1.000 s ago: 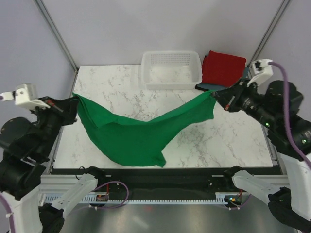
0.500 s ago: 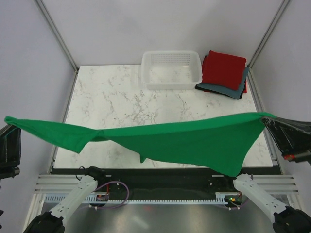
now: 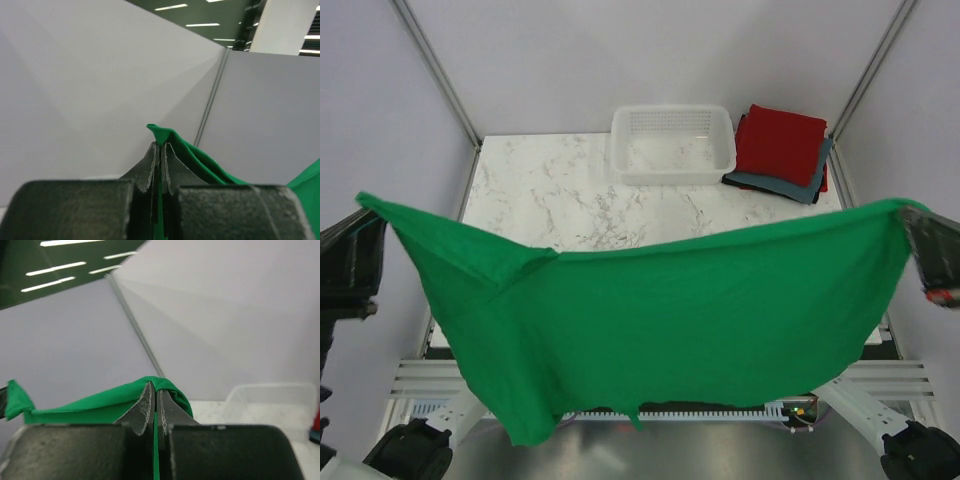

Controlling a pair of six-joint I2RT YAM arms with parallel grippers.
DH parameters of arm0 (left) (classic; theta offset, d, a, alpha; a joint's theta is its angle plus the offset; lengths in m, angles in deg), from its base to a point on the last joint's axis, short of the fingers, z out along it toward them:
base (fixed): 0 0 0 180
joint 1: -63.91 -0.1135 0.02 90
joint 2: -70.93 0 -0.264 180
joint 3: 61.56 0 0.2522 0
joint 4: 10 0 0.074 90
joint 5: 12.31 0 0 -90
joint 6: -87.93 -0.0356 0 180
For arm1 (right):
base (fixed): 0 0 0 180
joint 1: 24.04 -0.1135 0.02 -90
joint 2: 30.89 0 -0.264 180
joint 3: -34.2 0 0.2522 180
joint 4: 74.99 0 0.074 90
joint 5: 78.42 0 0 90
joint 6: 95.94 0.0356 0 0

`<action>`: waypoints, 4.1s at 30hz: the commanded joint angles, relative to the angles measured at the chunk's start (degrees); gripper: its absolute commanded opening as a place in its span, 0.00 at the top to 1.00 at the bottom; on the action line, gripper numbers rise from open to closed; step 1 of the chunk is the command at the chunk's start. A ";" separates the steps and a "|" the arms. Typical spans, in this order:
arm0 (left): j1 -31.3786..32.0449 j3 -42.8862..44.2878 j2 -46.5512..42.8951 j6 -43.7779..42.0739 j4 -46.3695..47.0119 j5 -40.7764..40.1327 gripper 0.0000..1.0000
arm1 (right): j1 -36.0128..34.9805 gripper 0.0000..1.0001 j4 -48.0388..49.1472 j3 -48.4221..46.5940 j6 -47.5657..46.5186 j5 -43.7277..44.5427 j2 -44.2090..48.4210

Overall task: Fold and stack the t-shirts
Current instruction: Flatten the tshirt out, then fold the tshirt

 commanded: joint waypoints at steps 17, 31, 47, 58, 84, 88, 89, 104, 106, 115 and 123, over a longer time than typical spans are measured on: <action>-15.60 -42.88 42.86 -5.91 10.99 -5.97 0.42 | 12.86 0.02 8.31 39.74 -1.47 21.58 -43.81; -17.19 -61.47 31.37 3.75 11.07 3.35 0.25 | 11.90 0.02 16.04 58.18 -2.27 -3.28 -32.12; -13.41 -71.45 50.60 15.18 21.79 4.58 0.33 | 11.72 0.02 19.21 50.73 -4.90 -10.76 -67.42; -13.50 -43.72 73.98 12.46 16.53 3.63 0.34 | 18.75 0.02 17.28 31.49 -3.23 -9.63 -83.80; 5.20 -65.44 16.99 16.56 -7.01 -7.11 0.31 | 19.98 0.02 6.29 53.04 -2.46 -3.83 -37.87; 15.30 -71.25 9.06 25.10 -11.77 -6.32 0.33 | 19.81 0.02 6.38 66.43 4.56 -1.10 -20.38; 16.81 -72.48 7.91 28.68 -12.12 -5.27 0.35 | 19.90 0.02 6.21 68.72 5.37 -1.44 -14.34; 47.24 -84.35 10.54 51.92 -13.10 -5.26 0.36 | 19.72 0.02 0.40 78.59 5.47 -6.54 -4.96; 47.24 -86.73 9.75 52.18 -13.01 -5.17 0.32 | 19.72 0.02 0.66 78.94 5.12 -6.63 -5.49; 47.68 -92.88 15.36 50.52 -2.93 0.27 0.24 | 19.72 0.02 3.83 80.08 5.56 -6.54 -8.39; 48.03 -94.56 24.07 49.11 4.21 1.16 0.58 | 19.72 0.02 6.20 81.57 5.64 -5.41 -10.50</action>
